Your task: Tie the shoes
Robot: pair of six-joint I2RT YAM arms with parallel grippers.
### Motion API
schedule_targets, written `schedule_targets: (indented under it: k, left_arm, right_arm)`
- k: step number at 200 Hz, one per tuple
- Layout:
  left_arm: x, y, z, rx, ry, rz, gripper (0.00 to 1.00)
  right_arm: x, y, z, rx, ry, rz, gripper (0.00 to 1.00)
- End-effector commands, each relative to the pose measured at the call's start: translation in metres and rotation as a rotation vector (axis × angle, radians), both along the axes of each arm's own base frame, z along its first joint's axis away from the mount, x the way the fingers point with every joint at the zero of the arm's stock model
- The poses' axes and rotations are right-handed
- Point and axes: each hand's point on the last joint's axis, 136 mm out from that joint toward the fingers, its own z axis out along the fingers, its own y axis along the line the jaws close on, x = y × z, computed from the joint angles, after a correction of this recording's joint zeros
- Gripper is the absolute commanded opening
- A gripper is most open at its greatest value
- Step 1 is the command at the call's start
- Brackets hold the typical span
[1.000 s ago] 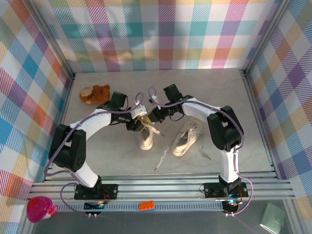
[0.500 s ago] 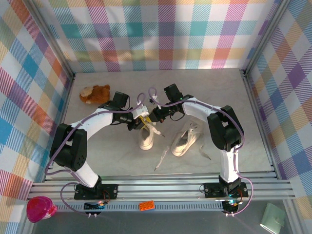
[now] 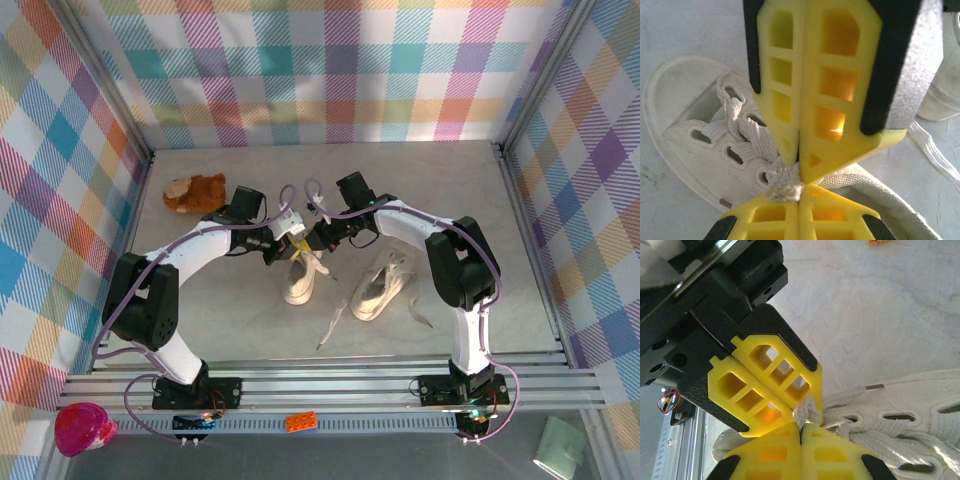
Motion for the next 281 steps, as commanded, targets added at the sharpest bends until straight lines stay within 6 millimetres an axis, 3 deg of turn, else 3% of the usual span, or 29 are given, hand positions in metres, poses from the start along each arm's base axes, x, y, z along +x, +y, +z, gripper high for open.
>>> schedule_targets:
  k: [1,60,90,131,176,210,267,281]
  left_arm:
    - [0.009,-0.006,0.017,-0.077,-0.017,0.004,0.00]
    - [0.016,0.000,0.010,-0.068,0.005,0.079,0.00]
    - [0.027,0.000,0.013,-0.088,-0.097,0.143,0.00]
    - [0.024,-0.001,0.014,-0.104,-0.122,0.161,0.00]
    - [0.025,-0.002,0.018,-0.092,-0.104,0.140,0.02]
    - [0.026,-0.007,0.024,-0.103,-0.054,0.122,0.23]
    - [0.020,-0.004,0.016,-0.048,-0.095,0.041,0.23]
    - [0.015,-0.004,0.015,-0.028,-0.117,-0.010,0.30]
  right_arm:
    - [-0.005,0.000,0.011,0.043,-0.006,0.036,0.00]
    - [-0.004,-0.001,0.010,0.060,0.024,0.033,0.00]
    - [-0.004,-0.002,0.012,0.083,0.069,0.039,0.03]
    - [0.008,-0.006,0.009,0.043,0.072,-0.005,0.00]
    - [0.008,-0.008,0.005,0.023,0.088,0.001,0.00]
    - [0.007,-0.007,0.004,0.022,0.098,0.003,0.00]
    - [0.010,-0.008,0.004,0.019,0.100,-0.004,0.00]
    - [0.011,-0.009,0.005,0.019,0.097,-0.008,0.00]
